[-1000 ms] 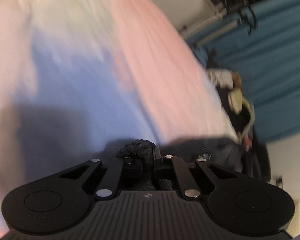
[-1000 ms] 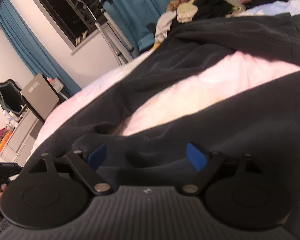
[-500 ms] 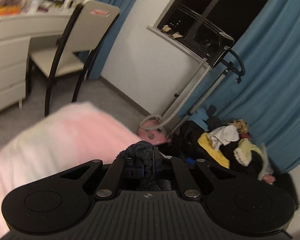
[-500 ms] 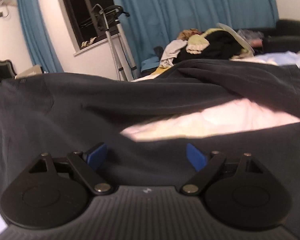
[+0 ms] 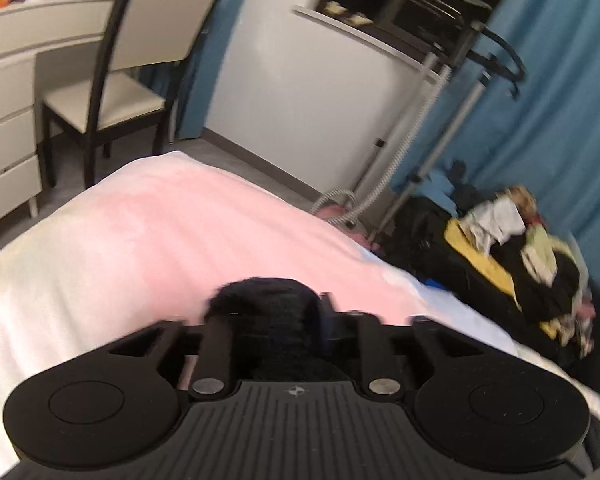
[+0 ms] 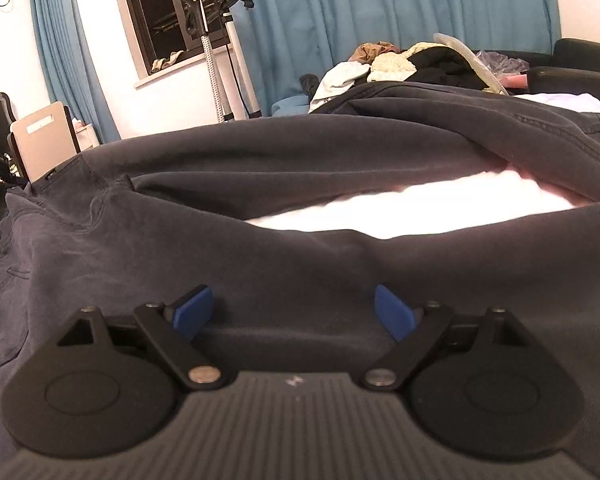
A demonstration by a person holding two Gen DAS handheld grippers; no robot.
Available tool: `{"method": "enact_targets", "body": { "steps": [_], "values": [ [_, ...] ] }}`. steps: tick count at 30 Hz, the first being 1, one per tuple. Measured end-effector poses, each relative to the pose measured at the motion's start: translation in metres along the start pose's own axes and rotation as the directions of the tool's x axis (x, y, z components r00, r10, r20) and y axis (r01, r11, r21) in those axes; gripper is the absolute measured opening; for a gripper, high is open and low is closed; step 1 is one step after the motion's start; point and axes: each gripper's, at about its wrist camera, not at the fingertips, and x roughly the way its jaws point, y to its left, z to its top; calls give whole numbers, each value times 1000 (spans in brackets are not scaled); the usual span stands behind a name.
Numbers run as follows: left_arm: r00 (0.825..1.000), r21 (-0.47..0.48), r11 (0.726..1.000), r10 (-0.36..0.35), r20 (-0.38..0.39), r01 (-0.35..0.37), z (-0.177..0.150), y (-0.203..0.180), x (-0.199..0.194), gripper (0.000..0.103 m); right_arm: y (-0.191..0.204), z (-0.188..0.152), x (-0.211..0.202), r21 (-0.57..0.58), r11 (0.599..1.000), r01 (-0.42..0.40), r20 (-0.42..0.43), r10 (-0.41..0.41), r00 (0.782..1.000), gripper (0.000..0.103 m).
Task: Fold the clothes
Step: 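Grasp the waistband with the left gripper and lift it, then lower the waistband onto the pants with the left gripper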
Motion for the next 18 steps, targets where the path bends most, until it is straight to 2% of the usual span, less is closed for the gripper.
{"method": "enact_targets", "body": {
  "steps": [2,4,6,10,12,15,18],
  "values": [
    [1000,51,998,-30,-1,30,-6,-9,-19,76,0,1,-3,7,1000,-1,5,1,1000,89],
    [1000,113,993,-17,6,16,-15,-19,-42,85,1,3,-8,12,1000,-2,11,2,1000,89],
    [1000,174,985,12,5,-13,-28,-28,-67,86,1,5,-16,17,1000,-4,21,4,1000,89],
    [999,198,980,28,-29,-22,-63,-34,-115,88,3,11,-37,20,1000,-15,59,14,998,89],
    [999,167,986,30,-41,-23,-87,-33,-140,88,4,13,-49,20,1000,-23,79,21,997,89],
    [998,19,1000,21,-57,-20,-124,-21,-171,89,3,16,-67,27,999,-36,107,33,994,89],
    [993,-130,991,12,-114,-27,-166,-9,-186,89,2,17,-82,38,999,-28,110,24,994,89]
  ]
}}
